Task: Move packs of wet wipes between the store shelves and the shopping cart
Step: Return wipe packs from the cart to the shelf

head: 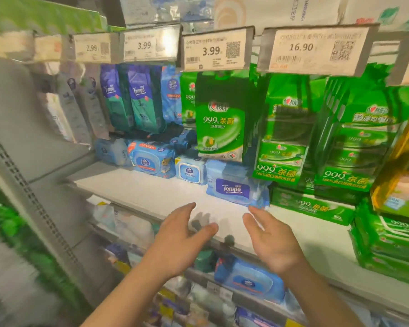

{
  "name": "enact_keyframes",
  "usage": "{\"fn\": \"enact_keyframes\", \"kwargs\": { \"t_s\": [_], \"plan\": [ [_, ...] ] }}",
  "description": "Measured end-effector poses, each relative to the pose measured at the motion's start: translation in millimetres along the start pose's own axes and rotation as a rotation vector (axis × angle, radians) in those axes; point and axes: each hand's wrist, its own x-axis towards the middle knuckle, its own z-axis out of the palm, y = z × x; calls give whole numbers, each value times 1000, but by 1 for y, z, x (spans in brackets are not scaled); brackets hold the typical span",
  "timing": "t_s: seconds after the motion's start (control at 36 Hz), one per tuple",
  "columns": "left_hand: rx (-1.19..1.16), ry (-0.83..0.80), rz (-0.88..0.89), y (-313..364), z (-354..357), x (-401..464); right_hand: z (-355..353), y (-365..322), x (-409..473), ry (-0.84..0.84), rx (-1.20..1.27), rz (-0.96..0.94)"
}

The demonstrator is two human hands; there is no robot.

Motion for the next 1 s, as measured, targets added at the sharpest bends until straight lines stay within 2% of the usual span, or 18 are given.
{"fn": "enact_keyframes", "kwargs": {
  "t_s": [0.11, 0.25, 0.5, 0.89, 1.0],
  "plan": [
    [255, 34, -8, -30, -27, -16, 15, -10, -1, -141, -369, -213],
    [394, 128, -41, -68, -64, -34, 44, -37, -4, -255, -556, -286],
    [412, 224, -178, -140, -140, -80, 130, -112, -30, -370, -583, -406],
    [323, 354, -523, -300, -282, -182, 324, -251, -88, -503, -623, -665],
    [274, 370, -606, -340, -313, -210, 381, -280, -101, -602, -634, -678]
  ]
}}
